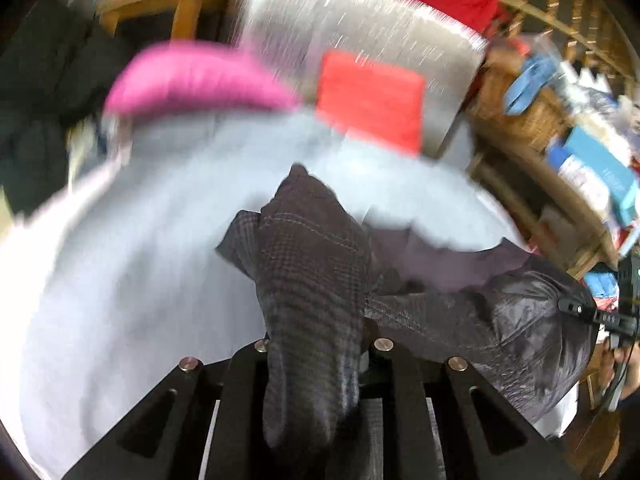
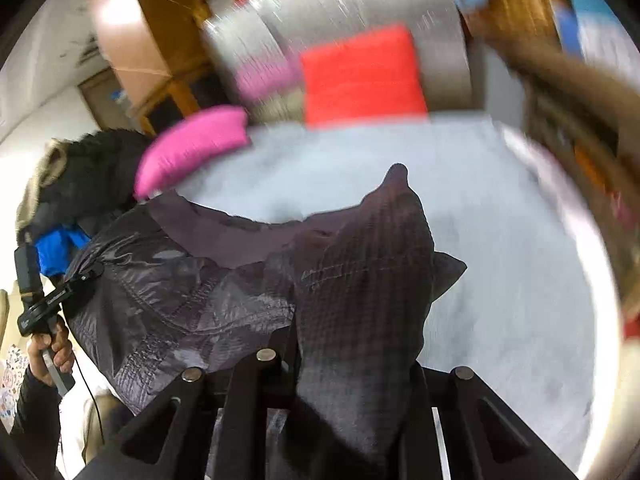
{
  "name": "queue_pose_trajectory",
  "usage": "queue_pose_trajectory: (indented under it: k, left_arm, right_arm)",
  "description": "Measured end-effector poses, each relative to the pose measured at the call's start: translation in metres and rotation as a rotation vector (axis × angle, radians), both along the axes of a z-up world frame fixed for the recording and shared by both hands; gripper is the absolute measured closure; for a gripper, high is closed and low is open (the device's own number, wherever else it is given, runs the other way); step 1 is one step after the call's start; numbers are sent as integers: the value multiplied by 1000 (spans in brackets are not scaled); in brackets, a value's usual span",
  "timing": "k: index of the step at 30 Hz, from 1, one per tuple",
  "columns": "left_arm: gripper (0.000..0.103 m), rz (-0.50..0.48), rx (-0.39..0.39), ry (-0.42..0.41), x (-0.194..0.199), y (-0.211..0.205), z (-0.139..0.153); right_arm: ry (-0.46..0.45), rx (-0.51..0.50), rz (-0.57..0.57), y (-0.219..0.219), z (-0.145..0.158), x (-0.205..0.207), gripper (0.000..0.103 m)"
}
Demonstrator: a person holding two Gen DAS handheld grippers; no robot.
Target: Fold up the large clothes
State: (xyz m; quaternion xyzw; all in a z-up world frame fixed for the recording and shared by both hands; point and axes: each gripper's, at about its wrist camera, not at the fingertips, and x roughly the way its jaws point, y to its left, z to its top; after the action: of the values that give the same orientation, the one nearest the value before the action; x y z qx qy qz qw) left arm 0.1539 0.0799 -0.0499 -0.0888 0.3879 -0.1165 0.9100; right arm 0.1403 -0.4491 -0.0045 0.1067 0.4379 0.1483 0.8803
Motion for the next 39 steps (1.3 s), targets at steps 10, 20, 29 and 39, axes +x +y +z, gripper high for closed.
queue_pose_trajectory:
  k: [10, 20, 29, 39]
  left_arm:
    - [37, 74, -118, 201, -4, 69, -27]
    - [33, -17, 35, 121, 57, 20, -4]
    - [87, -80, 178, 278, 124, -15, -51]
    - [86, 3, 197, 217, 118, -13, -65]
  right_arm:
    - [77, 67, -128, -69, -35, -33, 37]
    - [92, -38, -53, -38, -9, 45, 37]
    - [231, -21, -2, -26, -51, 109, 74]
    - [193, -176, -64, -16, -61, 112, 90]
